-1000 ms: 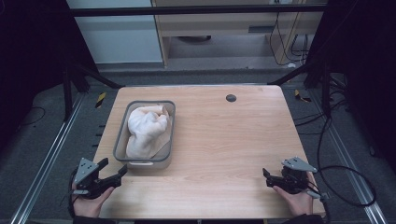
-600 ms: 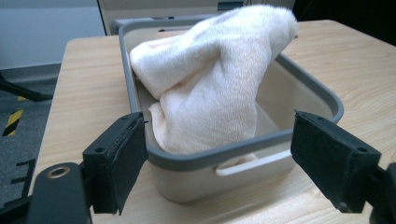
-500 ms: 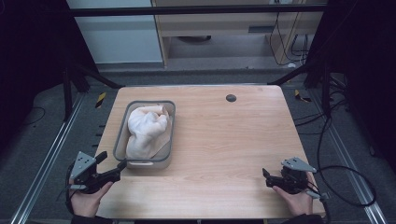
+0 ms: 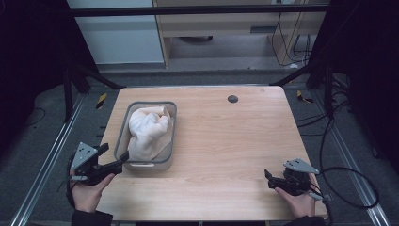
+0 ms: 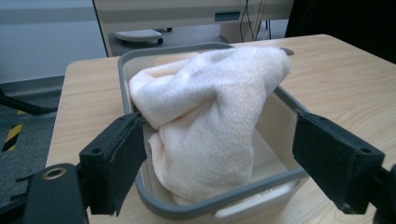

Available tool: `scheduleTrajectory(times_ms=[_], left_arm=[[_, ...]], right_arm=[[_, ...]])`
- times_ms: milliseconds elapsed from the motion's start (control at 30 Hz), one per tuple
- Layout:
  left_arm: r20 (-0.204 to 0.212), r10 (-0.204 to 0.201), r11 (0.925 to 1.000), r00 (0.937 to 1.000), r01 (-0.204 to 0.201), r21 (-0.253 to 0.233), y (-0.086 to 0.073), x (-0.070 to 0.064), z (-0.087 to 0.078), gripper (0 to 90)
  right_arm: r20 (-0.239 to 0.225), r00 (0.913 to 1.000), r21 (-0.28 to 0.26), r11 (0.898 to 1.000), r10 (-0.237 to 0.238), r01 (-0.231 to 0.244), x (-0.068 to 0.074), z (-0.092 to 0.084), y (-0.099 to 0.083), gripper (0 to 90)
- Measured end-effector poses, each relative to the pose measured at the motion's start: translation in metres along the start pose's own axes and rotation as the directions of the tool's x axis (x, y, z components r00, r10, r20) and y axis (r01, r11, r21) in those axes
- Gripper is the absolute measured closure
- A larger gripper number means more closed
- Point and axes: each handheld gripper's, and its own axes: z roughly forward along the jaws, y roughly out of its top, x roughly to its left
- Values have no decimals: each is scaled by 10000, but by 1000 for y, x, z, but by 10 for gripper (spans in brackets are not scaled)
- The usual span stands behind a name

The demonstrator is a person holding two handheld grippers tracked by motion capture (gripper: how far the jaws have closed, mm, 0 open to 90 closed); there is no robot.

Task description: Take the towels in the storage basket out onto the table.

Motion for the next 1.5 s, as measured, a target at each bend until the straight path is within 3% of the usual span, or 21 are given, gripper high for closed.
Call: scheduleTrajectory(times_ms=[400,800,1500], left_arm=[[64,-73,9997,10000,74,-229,20,1,11,167],[278,275,9987,9992,-287,428,22,-10,39,171],[93,683,9886,9976,-689,1337,13,-17,71,166]], right_arm=[[-12,10000,11,10000,-32,32,1,0,0,91],[-50,10000,79,10000,-43,43,1,1,0,91],[-113,9999,196,9998,-99,101,1,3,0,91]])
